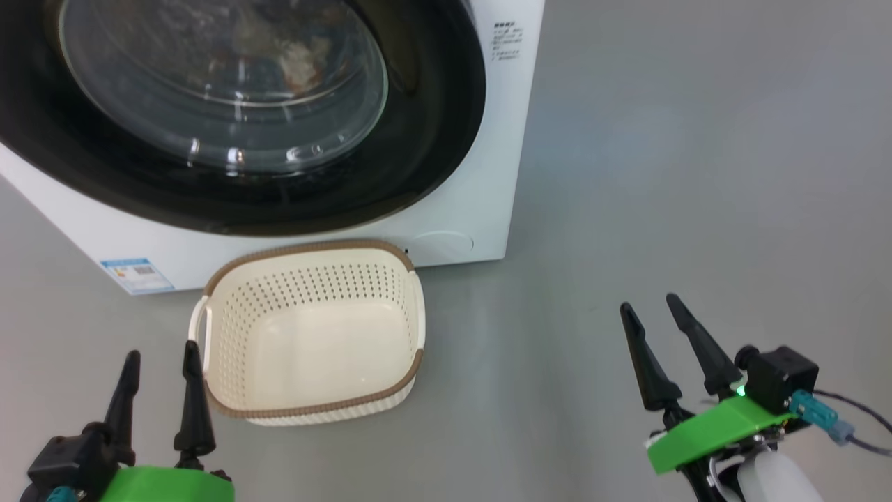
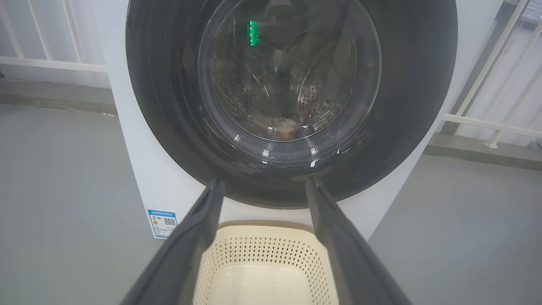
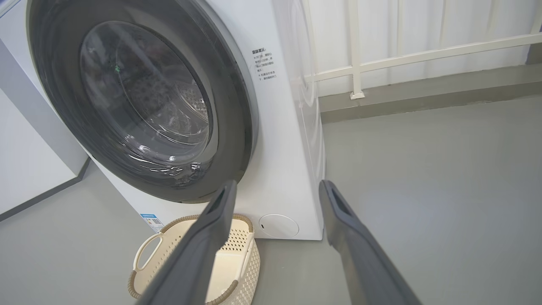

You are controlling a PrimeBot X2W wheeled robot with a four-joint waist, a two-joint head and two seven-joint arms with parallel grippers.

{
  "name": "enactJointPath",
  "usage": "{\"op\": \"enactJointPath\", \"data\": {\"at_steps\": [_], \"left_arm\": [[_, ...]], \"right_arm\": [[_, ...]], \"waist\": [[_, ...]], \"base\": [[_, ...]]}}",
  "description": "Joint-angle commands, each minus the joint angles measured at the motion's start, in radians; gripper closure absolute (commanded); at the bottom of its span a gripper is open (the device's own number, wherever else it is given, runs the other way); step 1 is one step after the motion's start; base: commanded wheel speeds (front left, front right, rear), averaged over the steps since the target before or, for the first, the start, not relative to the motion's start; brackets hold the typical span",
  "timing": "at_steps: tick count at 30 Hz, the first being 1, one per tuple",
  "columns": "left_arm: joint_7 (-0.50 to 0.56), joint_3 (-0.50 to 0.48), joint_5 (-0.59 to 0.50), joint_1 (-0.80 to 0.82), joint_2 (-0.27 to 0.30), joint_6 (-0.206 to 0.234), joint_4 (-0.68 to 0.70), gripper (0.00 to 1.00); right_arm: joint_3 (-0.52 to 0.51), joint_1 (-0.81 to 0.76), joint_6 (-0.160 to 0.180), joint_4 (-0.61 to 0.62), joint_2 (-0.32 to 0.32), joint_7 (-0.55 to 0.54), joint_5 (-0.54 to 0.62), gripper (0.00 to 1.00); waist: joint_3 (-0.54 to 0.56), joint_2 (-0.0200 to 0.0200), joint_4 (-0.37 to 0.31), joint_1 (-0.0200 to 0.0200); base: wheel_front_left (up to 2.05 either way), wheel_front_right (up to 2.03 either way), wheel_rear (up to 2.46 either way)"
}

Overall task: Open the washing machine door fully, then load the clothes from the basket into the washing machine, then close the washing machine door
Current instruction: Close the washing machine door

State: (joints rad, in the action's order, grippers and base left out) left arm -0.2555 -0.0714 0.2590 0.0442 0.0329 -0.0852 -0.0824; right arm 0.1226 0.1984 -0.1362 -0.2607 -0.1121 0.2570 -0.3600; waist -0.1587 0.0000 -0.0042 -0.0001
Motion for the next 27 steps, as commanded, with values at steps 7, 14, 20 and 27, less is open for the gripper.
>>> {"op": "enactJointPath", "data": {"at_steps": [7, 14, 20, 27], "left_arm": [[-0.006, -0.039, -0.012, -0.035, 0.017, 0.004, 0.049, 0.00], [-0.006, -0.037, -0.018, -0.097, 0.017, 0.020, 0.060, 0.00], [-0.006, -0.040, -0.026, -0.131, 0.017, 0.024, 0.067, 0.00], [-0.006, -0.035, -0.029, -0.148, 0.017, 0.025, 0.068, 0.00]], "right_arm": [[-0.006, -0.079, 0.006, 0.063, 0.020, 0.005, 0.035, 0.00], [-0.037, -0.148, 0.006, 0.090, 0.031, 0.005, 0.040, 0.00], [-0.046, -0.179, 0.006, 0.101, 0.036, 0.005, 0.042, 0.00], [-0.043, -0.183, 0.006, 0.111, 0.041, 0.005, 0.052, 0.00]], "waist": [[0.074, 0.0000, -0.021, 0.0001], [0.137, 0.0000, -0.014, 0.0001], [0.158, 0.0000, -0.010, 0.0001], [0.162, 0.0000, -0.007, 0.0001]], "base": [[0.00, 0.00, 0.00], [0.00, 0.00, 0.00], [0.00, 0.00, 0.00], [0.00, 0.00, 0.00]]}}
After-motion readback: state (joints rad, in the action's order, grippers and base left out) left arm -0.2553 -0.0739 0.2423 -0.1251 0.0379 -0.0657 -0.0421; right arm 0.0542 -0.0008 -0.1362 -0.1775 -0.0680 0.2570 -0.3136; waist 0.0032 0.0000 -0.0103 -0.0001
